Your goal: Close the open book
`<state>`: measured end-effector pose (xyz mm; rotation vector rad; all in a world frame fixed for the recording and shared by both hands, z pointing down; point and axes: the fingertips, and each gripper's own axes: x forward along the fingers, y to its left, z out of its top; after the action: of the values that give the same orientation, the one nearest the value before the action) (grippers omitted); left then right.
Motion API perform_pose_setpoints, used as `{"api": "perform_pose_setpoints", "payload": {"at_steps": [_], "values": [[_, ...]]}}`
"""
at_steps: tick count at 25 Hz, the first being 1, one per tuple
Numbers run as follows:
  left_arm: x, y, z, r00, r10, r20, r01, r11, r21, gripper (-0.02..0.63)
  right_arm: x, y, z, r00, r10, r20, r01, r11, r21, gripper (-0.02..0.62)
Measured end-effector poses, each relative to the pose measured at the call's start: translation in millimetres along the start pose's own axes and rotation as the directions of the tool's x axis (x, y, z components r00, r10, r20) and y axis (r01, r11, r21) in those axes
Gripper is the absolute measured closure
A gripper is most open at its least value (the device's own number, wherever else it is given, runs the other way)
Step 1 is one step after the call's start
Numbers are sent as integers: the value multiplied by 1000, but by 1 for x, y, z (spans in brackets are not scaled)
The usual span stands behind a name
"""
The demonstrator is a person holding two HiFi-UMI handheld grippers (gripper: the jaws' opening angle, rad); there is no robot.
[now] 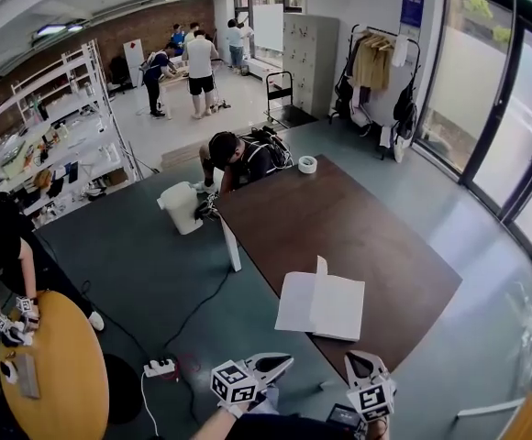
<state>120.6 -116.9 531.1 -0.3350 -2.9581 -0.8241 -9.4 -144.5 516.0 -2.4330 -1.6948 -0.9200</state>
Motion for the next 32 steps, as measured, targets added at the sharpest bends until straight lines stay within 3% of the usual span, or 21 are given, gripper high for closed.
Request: {"api": "perform_pose_setpoints", "payload": {"at_steps": [11,22,32], "values": [[26,79,62,1000,-3,19,2,1000,19,604,64,-48,41,999,-37,-1,37,998,-42,607],[35,120,56,991,-98,-91,96,995,-19,604,85,-42,35,989,-96,-109,95,995,-14,607],[58,159,25,980,-80,-180,73,996,-48,604,104,-45,5,981,-92,-173,100,994,39,607]]}}
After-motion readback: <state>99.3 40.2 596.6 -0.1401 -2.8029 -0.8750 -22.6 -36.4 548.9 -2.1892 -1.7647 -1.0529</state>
